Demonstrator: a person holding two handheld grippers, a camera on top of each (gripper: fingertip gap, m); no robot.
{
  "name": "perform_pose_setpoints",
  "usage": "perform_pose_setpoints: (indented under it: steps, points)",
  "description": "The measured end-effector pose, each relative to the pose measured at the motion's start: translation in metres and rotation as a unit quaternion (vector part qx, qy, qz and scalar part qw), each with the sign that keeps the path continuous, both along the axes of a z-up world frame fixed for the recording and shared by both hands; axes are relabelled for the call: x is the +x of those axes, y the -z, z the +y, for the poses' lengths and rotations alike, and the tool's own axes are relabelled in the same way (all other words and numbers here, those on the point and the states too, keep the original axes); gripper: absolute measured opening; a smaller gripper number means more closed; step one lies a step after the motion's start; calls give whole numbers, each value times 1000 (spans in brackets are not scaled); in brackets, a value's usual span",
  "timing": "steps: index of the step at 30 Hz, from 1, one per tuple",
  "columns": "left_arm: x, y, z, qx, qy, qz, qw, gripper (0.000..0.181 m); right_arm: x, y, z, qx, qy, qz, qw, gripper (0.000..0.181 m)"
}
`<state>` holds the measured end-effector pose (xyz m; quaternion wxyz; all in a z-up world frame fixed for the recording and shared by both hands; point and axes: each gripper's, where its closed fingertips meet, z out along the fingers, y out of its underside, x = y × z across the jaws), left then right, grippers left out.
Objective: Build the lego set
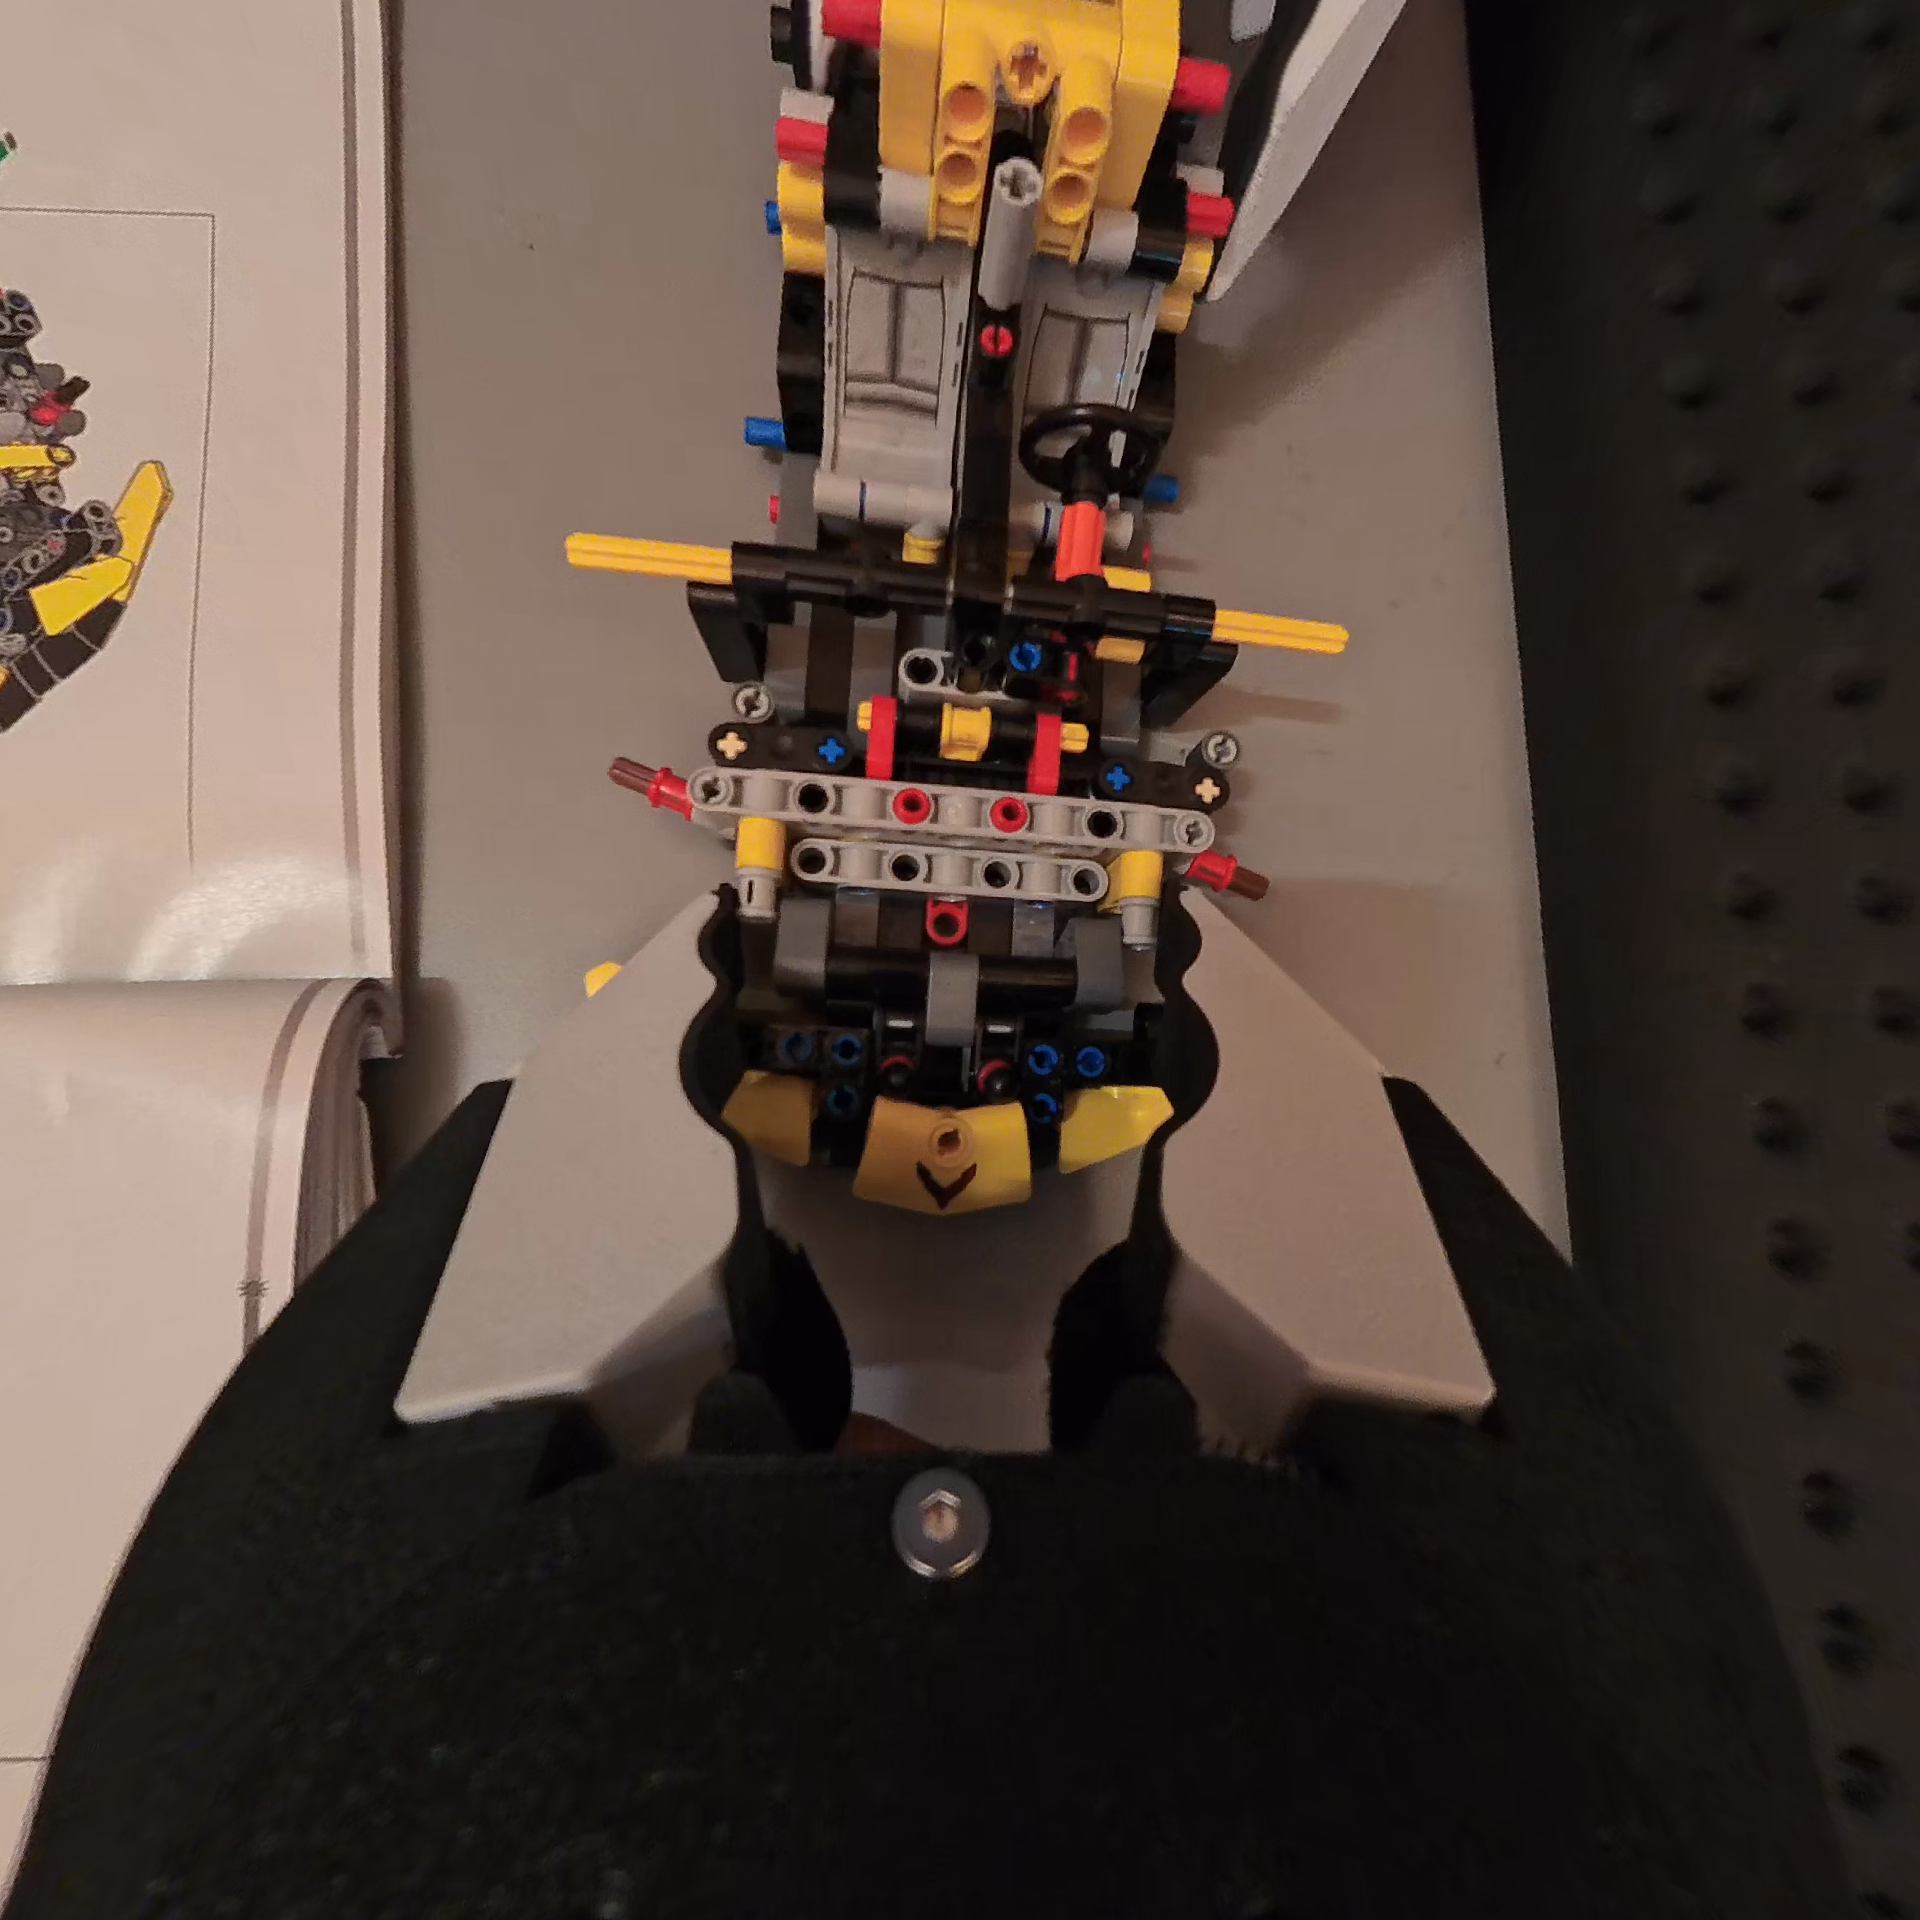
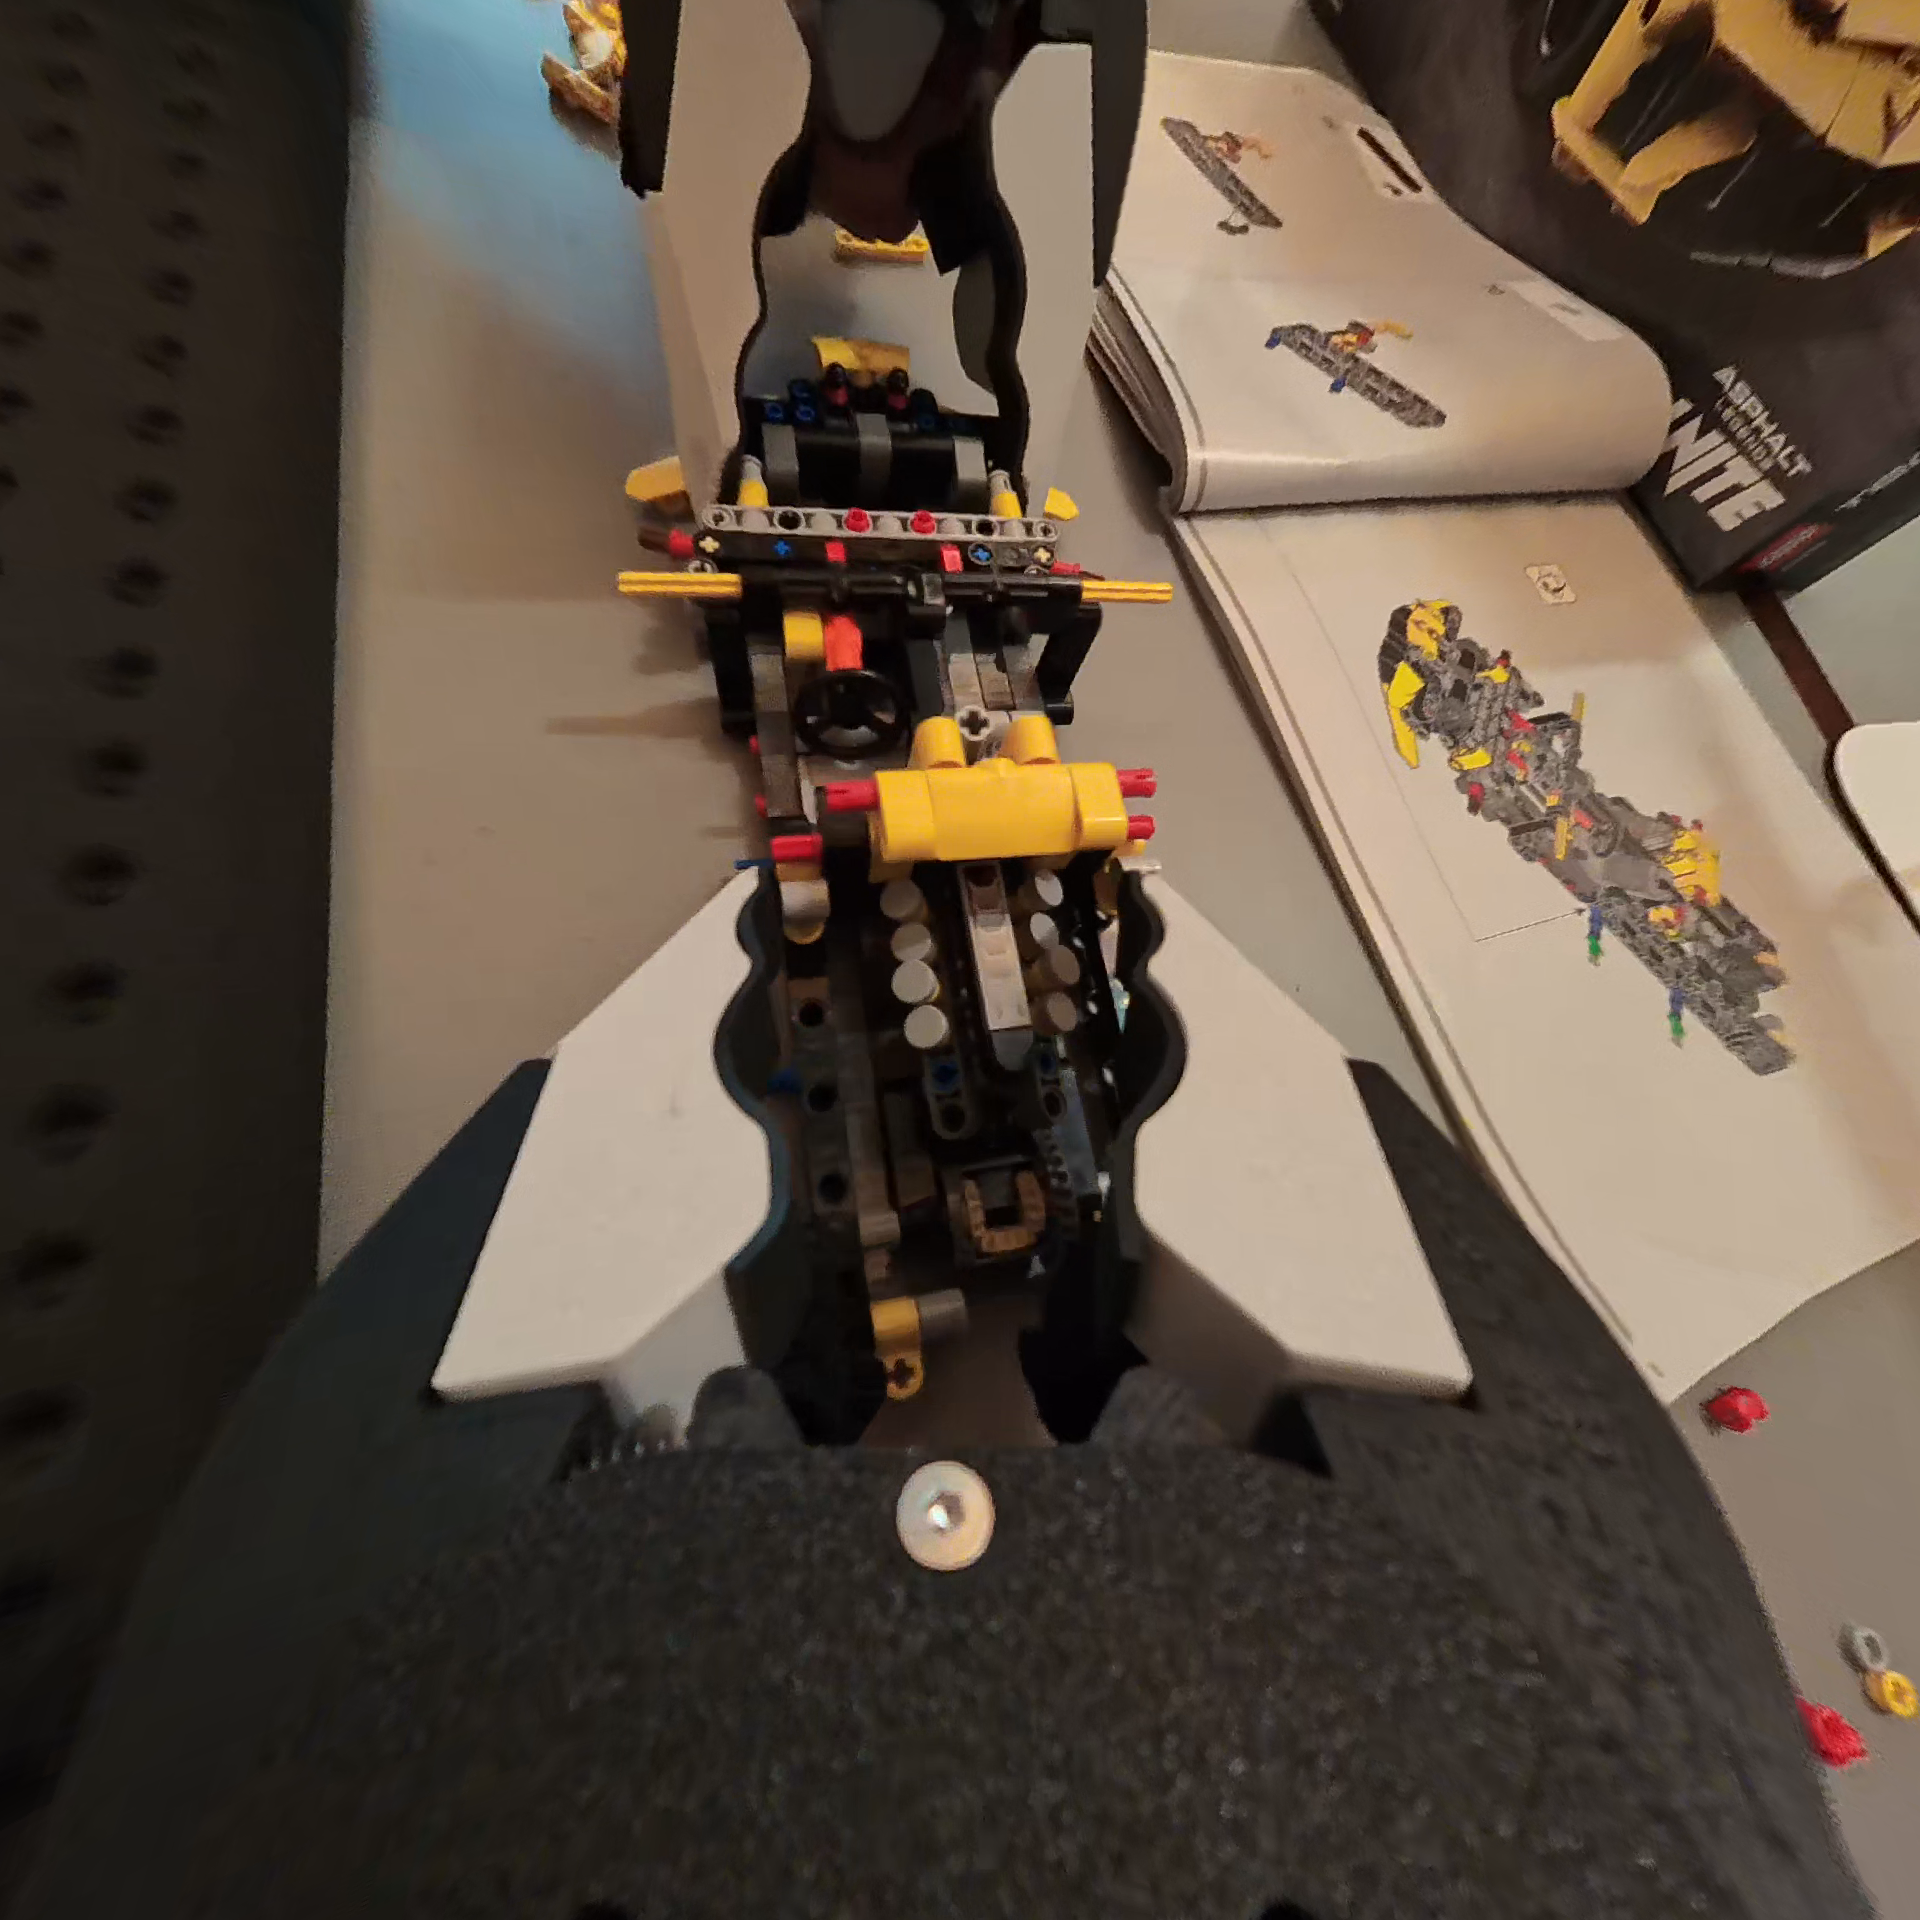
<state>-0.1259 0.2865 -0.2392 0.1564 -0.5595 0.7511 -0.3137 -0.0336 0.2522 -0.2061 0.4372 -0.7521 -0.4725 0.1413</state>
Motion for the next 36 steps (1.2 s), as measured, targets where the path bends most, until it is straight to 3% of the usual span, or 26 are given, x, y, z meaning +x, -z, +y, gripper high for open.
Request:
perform_pose_setpoints:
  steps: [1,2,4,9,16,22,26,31,36]
  points:
    - [0,0,0,0,0,1,1000,80,0,0,0,2,1,0,1000,64]
    - [0,0,0,1,0,1,1000,80,0,0,0,4,1,-1,1000,64]
    - [0,0,0,1,-1,2,1000,80,-3,1,-4,-4,-17,-1,1000,48]
    - [1,0,0,7,0,5,1000,80,-3,2,-5,-9,-23,1,1000,41]
    - [1,0,0,5,-2,5,1000,80,-4,-1,-6,-25,2,32,999,43]
    - [0,0,0,3,0,2,1000,80,16,-12,-24,-57,61,75,994,57]
    - [0,0,0,0,1,-5,1000,80,23,-4,-43,-61,74,54,994,48]
    - [1,0,0,-2,1,-7,1000,80,4,2,-32,-46,73,35,996,29]
    - [1,0,0,-6,0,-11,1000,80,-1,19,-33,-72,69,-40,994,31]
